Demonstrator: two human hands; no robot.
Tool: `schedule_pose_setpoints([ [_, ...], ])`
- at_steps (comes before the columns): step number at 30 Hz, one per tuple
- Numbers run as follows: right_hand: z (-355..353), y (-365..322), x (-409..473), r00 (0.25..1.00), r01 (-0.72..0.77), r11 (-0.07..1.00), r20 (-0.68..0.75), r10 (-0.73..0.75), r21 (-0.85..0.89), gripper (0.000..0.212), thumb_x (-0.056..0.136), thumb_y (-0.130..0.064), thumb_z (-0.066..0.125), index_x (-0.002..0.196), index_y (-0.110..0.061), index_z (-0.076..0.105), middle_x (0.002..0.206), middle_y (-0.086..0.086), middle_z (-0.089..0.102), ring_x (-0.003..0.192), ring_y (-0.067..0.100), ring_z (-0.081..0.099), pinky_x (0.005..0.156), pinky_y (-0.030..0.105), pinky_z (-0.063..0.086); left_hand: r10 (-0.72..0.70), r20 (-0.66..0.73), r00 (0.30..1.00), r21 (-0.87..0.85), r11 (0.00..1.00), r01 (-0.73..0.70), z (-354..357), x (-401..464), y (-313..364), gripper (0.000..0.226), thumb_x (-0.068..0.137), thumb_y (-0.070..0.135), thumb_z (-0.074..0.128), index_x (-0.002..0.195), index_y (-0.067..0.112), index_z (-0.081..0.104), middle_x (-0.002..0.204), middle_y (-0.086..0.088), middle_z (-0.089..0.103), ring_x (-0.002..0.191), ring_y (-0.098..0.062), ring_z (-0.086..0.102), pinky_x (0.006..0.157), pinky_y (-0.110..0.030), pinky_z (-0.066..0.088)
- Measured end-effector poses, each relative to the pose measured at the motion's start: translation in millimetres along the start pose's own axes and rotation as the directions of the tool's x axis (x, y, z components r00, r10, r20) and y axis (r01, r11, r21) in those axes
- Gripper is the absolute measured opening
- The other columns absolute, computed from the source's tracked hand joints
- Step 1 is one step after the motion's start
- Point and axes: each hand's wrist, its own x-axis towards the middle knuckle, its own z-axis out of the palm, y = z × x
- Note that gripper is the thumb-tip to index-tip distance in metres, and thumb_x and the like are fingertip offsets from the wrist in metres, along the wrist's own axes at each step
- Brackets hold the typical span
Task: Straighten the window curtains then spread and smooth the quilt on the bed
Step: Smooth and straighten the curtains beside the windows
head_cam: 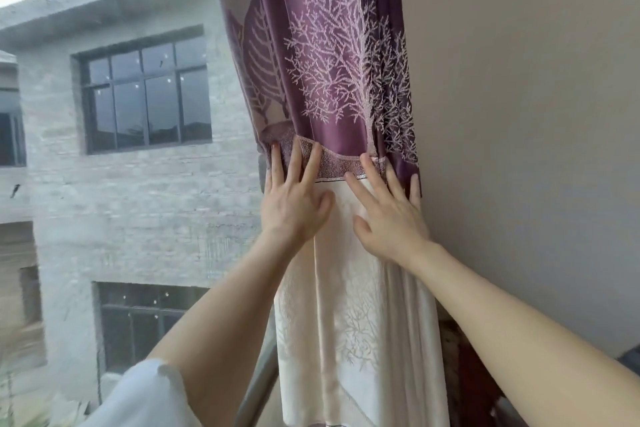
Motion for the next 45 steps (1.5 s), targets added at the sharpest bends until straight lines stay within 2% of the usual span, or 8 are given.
schedule_pose_setpoints([
  [14, 176.4, 88.2, 141.2, 0.998, -0.057, 0.998, 0.022, 0.057, 0.001, 0.068, 0.086, -0.035, 0.042, 0.145, -0.039, 0.009, 0.156, -0.012, -0.017, 0.145, 0.022, -0.004, 0.111, 0.065, 0.004, 0.046, -0.04, 0.998, -0.048, 0.998, -0.048, 210.9, 134.4, -47.8, 0.076, 0.089, 0.043, 0.043, 0.151, 0.026, 0.003, 0.16, -0.006, 0.0, 0.145, -0.035, -0.01, 0.118, -0.041, -0.001],
  [20, 253.0, 118.6, 191.9, 0.995, -0.065, 0.998, 0.078, 0.065, 0.006, 0.068, 0.087, -0.037, 0.04, 0.145, -0.039, 0.003, 0.155, -0.012, -0.023, 0.145, 0.023, -0.008, 0.112, 0.06, 0.002, 0.032, -0.023, 0.999, -0.091, 0.995, -0.034, 296.5, 177.9, -71.2, 0.074, 0.089, 0.041, 0.044, 0.151, 0.028, 0.005, 0.16, -0.001, -0.002, 0.145, -0.034, -0.009, 0.117, -0.043, 0.014],
  [28, 320.4, 147.9, 240.3, 0.959, -0.082, 0.995, 0.266, 0.095, -0.058, 0.075, 0.088, -0.045, 0.038, 0.146, -0.036, -0.01, 0.151, -0.007, -0.035, 0.143, 0.025, -0.02, 0.114, 0.054, -0.002, 0.025, 0.08, 0.996, -0.067, 0.998, -0.02, 381.4, 219.9, -89.1, 0.077, 0.086, 0.04, 0.043, 0.151, 0.029, 0.003, 0.16, -0.003, -0.001, 0.145, -0.032, -0.012, 0.118, -0.04, 0.001],
  [36, 327.3, 161.2, 255.0, 0.905, -0.119, 0.992, 0.407, 0.127, -0.046, 0.077, 0.089, -0.041, 0.042, 0.146, -0.035, -0.01, 0.151, -0.007, -0.034, 0.142, 0.024, -0.023, 0.117, 0.05, 0.004, 0.011, 0.297, 0.955, -0.089, 0.996, 0.016, 400.0, 246.0, -90.1, 0.081, 0.085, 0.043, 0.045, 0.149, 0.036, -0.003, 0.16, 0.004, -0.006, 0.146, -0.025, -0.013, 0.118, -0.039, 0.004],
  [38, 314.7, 159.0, 256.0, 0.872, -0.122, 0.991, 0.47, 0.134, -0.058, 0.075, 0.09, -0.038, 0.043, 0.147, -0.034, -0.006, 0.154, -0.006, -0.028, 0.144, 0.024, -0.016, 0.116, 0.049, 0.01, 0.007, 0.323, 0.946, -0.109, 0.994, 0.03, 390.6, 244.7, -90.4, 0.083, 0.086, 0.044, 0.046, 0.147, 0.038, -0.009, 0.16, 0.004, -0.001, 0.146, -0.025, -0.008, 0.117, -0.039, 0.009],
  [40, 301.1, 155.9, 254.4, 0.882, -0.103, 0.991, 0.454, 0.129, -0.083, 0.071, 0.09, -0.033, 0.042, 0.148, -0.028, 0.002, 0.158, -0.002, -0.012, 0.146, 0.025, 0.004, 0.113, 0.046, 0.02, 0.007, 0.3, 0.954, -0.183, 0.982, 0.05, 379.5, 240.7, -86.9, 0.084, 0.088, 0.047, 0.044, 0.144, 0.041, -0.019, 0.159, 0.003, 0.011, 0.146, -0.027, 0.005, 0.114, -0.041, 0.022],
  [43, 278.1, 148.4, 245.5, 0.979, -0.065, 0.982, 0.18, 0.097, -0.179, 0.062, 0.092, -0.028, 0.037, 0.148, -0.02, 0.012, 0.146, 0.01, 0.039, 0.123, 0.03, 0.047, 0.095, 0.043, 0.038, 0.012, 0.157, 0.988, -0.232, 0.972, 0.025, 357.1, 241.2, -77.9, 0.077, 0.093, 0.049, 0.035, 0.143, 0.04, -0.022, 0.138, -0.008, 0.052, 0.122, -0.032, 0.049, 0.087, -0.038, 0.044],
  [45, 258.0, 140.7, 240.8, 0.998, -0.031, 0.953, -0.059, 0.014, -0.301, 0.06, 0.091, -0.028, 0.04, 0.147, -0.018, 0.02, 0.121, 0.011, 0.058, 0.107, 0.031, 0.054, 0.085, 0.043, 0.04, -0.023, 0.016, 1.0, -0.172, 0.985, 0.025, 335.0, 243.8, -70.2, 0.067, 0.095, 0.047, 0.029, 0.146, 0.039, -0.014, 0.116, -0.013, 0.066, 0.103, -0.033, 0.059, 0.082, -0.039, 0.044],
])
